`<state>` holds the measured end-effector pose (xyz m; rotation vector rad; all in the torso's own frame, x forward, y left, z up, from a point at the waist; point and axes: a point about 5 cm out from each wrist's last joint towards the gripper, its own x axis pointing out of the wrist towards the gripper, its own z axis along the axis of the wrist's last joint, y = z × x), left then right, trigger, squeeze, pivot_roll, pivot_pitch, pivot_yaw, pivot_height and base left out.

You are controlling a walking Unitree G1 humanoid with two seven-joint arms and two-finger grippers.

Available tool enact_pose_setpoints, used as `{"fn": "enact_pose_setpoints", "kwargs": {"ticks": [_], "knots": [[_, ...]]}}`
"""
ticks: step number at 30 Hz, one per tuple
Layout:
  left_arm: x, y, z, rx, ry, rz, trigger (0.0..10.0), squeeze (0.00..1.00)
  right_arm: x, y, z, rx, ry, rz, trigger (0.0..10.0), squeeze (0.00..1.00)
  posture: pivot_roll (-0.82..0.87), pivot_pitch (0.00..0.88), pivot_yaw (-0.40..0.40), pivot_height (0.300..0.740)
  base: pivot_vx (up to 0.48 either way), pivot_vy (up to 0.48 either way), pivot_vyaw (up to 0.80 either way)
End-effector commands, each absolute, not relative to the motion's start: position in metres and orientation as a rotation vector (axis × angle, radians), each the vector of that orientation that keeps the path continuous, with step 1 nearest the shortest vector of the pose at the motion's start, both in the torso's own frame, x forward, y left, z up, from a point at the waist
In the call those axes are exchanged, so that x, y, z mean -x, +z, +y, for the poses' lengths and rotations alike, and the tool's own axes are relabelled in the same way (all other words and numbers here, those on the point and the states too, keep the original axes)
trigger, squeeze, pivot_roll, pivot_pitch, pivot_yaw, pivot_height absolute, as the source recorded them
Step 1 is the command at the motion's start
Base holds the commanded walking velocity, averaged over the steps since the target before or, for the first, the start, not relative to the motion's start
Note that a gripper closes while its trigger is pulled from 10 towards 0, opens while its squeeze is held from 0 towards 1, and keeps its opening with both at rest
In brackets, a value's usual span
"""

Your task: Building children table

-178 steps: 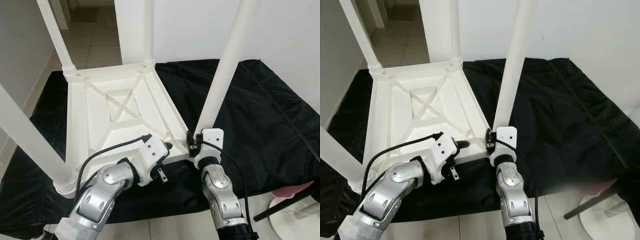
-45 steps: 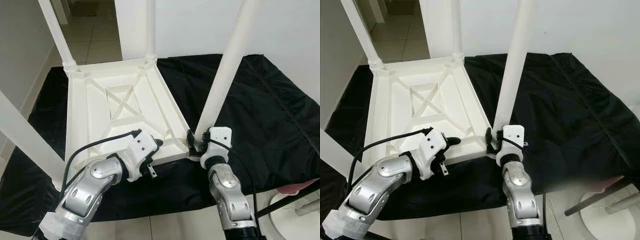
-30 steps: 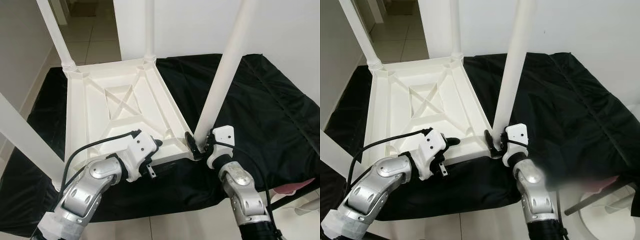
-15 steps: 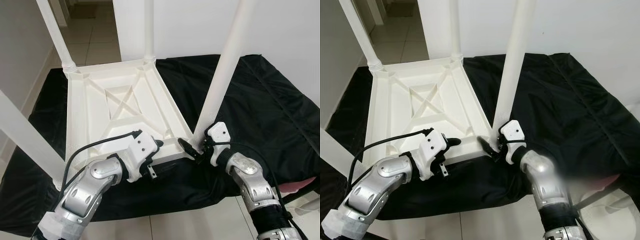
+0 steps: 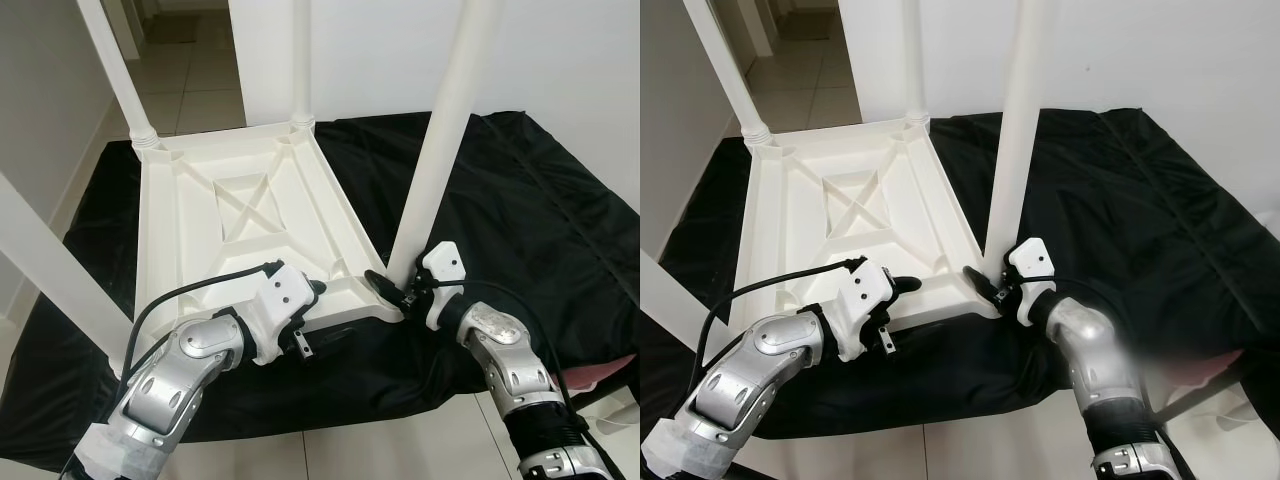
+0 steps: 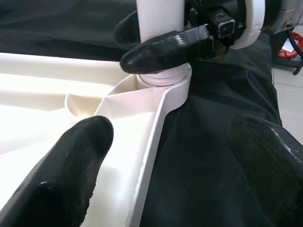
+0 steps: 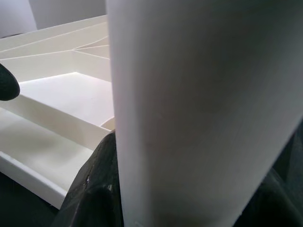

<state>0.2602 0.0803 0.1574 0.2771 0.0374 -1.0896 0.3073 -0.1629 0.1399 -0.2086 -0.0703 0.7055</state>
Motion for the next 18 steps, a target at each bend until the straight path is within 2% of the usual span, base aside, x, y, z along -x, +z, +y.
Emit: {"fn": "enact_pose_setpoints", "kwargs": {"ticks": [1,8,10,14,18], "knots": [[-0.258,0.155,0.079,-0.284,-1.145,0.044,10.0,0.00,-0.303,0.133,-0.165,0.216,0.692,-0.028,10.0,0.00,-0.06,0.031,0.026,0.740,0.000,0.000,0.00],[-0.260,0.156,0.079,-0.282,-1.145,0.042,10.0,0.00,-0.303,0.131,-0.166,0.183,0.485,-0.024,10.0,0.00,-0.07,0.045,0.031,0.740,0.000,0.000,0.00],[-0.261,0.157,0.080,-0.284,-1.144,0.042,10.0,0.00,-0.296,0.129,-0.159,0.144,0.406,-0.023,10.0,0.00,-0.08,0.052,0.038,0.740,0.000,0.000,0.00],[-0.261,0.157,0.080,-0.284,-1.144,0.042,10.0,0.00,-0.296,0.129,-0.159,0.144,0.406,-0.023,10.0,0.00,-0.08,0.052,0.038,0.740,0.000,0.000,0.00],[-0.263,0.157,0.079,-0.282,-1.144,0.042,10.0,0.00,-0.282,0.122,-0.141,0.075,0.225,-0.009,10.0,0.00,-0.09,0.066,0.039,0.740,0.000,0.000,0.00]]}}
